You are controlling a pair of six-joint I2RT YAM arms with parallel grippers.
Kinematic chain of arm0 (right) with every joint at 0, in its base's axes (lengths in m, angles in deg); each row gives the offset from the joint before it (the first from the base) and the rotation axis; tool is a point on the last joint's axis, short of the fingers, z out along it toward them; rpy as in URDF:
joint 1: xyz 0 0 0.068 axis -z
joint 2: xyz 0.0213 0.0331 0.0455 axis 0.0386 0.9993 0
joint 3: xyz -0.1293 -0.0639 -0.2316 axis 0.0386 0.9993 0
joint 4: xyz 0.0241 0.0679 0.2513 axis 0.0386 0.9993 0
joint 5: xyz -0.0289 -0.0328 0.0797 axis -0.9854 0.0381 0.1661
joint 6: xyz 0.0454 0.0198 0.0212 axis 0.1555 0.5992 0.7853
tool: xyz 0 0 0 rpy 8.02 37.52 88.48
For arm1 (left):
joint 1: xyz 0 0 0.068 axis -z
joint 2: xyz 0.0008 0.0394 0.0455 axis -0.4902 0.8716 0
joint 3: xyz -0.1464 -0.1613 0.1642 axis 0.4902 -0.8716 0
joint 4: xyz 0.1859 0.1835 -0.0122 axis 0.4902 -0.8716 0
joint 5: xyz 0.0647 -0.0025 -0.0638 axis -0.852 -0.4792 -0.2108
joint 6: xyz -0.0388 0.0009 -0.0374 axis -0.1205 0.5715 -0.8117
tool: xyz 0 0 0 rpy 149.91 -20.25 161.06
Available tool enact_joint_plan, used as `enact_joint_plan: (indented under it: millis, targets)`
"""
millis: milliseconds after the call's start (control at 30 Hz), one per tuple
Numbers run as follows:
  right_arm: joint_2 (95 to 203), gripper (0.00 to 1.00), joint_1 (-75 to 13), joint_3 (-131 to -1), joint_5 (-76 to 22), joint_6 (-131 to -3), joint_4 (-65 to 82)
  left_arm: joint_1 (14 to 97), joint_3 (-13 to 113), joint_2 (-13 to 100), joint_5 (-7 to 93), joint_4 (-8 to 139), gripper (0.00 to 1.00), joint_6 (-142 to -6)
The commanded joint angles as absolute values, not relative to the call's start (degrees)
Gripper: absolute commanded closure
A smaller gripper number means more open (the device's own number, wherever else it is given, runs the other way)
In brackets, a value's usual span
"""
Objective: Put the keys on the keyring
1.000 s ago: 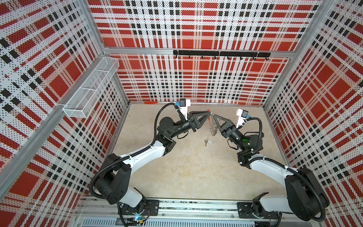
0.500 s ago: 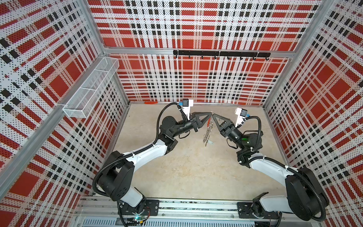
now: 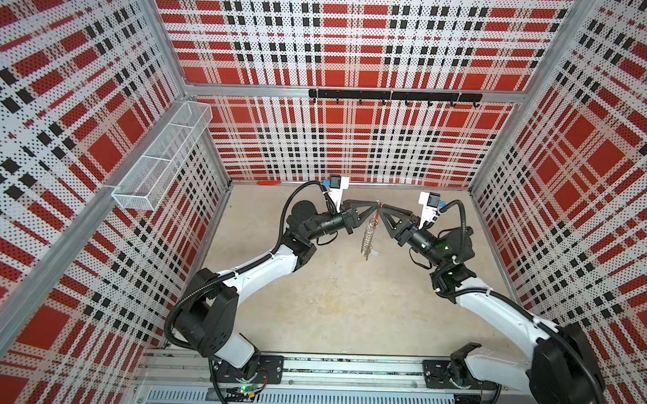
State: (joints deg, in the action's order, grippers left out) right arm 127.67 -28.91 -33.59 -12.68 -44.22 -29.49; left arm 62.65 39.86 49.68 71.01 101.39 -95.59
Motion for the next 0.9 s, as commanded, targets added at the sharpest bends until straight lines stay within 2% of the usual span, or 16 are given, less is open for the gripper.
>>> enact_joint_plan:
  millis: [0, 67, 133, 300, 400, 600, 867]
  targets:
    - [124.62, 0.58, -27.52, -41.64, -13.98, -65.78, 0.56, 61.71, 45.99, 48.72, 75.29, 84.93, 1.00, -84.55]
    - [125.74, 0.62, -25.16, -45.44, -9.73, -69.17, 8.57, 61.70, 49.08, 49.32, 75.56, 75.85, 1.00, -79.16]
    - [126.89, 0.66, -22.46, -46.95, -3.20, -69.24, 10.20, 61.70, 51.29, 49.91, 76.26, 70.47, 1.00, -75.28]
    - [130.23, 0.77, -20.76, -48.50, 6.04, -67.54, 8.54, 61.64, 52.09, 49.31, 78.48, 69.71, 1.00, -74.99]
    - [131.81, 0.78, -20.74, -48.29, 8.92, -65.43, 5.33, 61.62, 51.82, 48.71, 79.32, 71.25, 1.00, -76.03]
    - [132.23, 0.80, -20.70, -46.36, 10.67, -62.17, -0.64, 61.88, 51.86, 48.90, 80.17, 72.76, 1.00, -77.06]
    - [130.54, 0.82, -19.89, -46.32, 8.16, -63.07, 1.14, 62.00, 52.08, 49.26, 80.83, 72.32, 1.00, -77.02]
